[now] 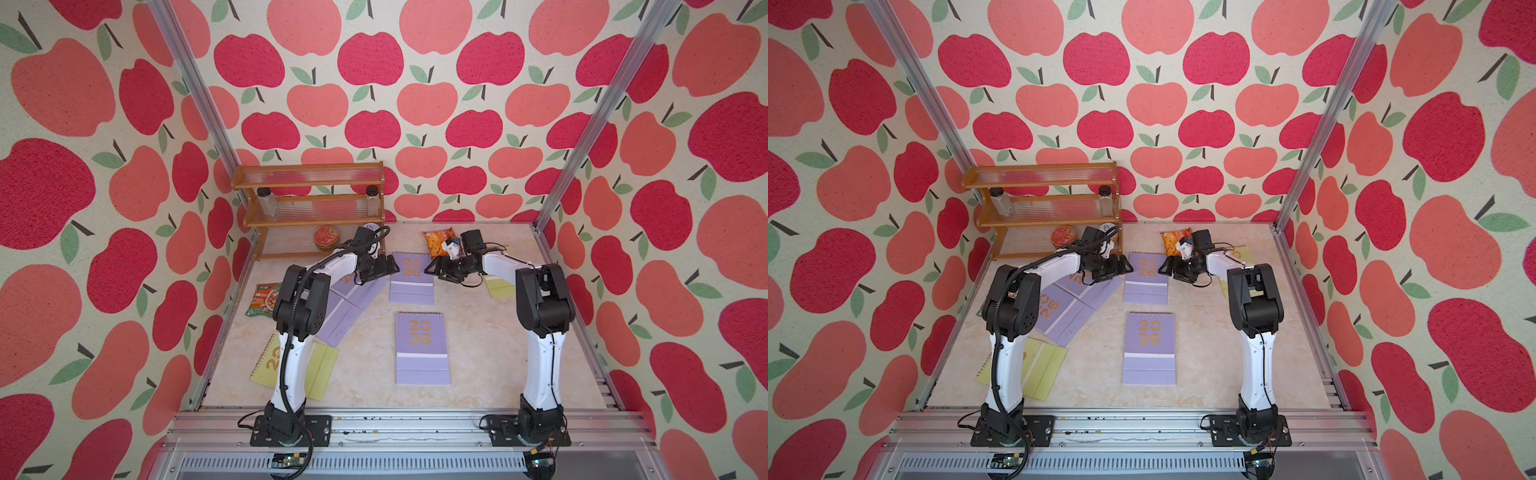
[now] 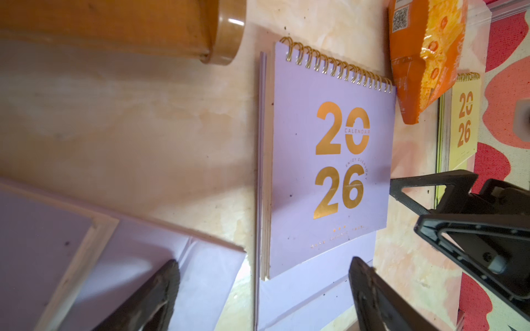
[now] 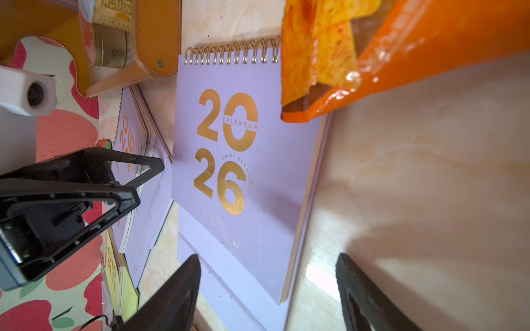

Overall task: Stack the calendars
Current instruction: Pick up the calendar at the center of the board.

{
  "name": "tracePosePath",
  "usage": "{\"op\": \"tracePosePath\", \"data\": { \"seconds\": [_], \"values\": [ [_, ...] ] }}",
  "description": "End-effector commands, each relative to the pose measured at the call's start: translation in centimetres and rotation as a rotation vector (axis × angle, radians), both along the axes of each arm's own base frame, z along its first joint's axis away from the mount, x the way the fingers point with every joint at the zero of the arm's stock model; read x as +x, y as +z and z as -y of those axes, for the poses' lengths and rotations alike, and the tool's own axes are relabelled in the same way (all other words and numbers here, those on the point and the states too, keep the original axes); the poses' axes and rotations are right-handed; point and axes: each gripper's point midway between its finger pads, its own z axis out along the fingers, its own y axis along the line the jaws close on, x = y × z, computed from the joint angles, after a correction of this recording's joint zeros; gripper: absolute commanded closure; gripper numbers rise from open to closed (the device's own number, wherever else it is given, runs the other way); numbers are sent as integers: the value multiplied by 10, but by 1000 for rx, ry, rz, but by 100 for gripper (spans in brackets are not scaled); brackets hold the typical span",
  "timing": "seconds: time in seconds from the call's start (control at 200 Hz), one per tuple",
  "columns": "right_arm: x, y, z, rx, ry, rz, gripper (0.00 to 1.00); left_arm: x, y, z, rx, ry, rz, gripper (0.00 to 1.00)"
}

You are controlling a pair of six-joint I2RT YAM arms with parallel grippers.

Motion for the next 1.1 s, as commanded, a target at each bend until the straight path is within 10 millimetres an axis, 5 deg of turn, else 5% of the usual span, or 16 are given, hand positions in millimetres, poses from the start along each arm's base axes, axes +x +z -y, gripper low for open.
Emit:
{"op": "tracePosePath", "data": {
  "seconds": [0.0, 0.57, 1.095],
  "values": [
    [-7, -13, -14, 5, 24, -43, 24, -6, -15, 16, -29, -29, -44, 10],
    [-23, -38, -33, 169, -27, -150, 24, -21, -20, 43, -131, -63, -87, 10],
    [-38, -57, -29, 163, -28, -192, 25, -29, 42, 53, -268, -71, 18, 13]
  ]
}}
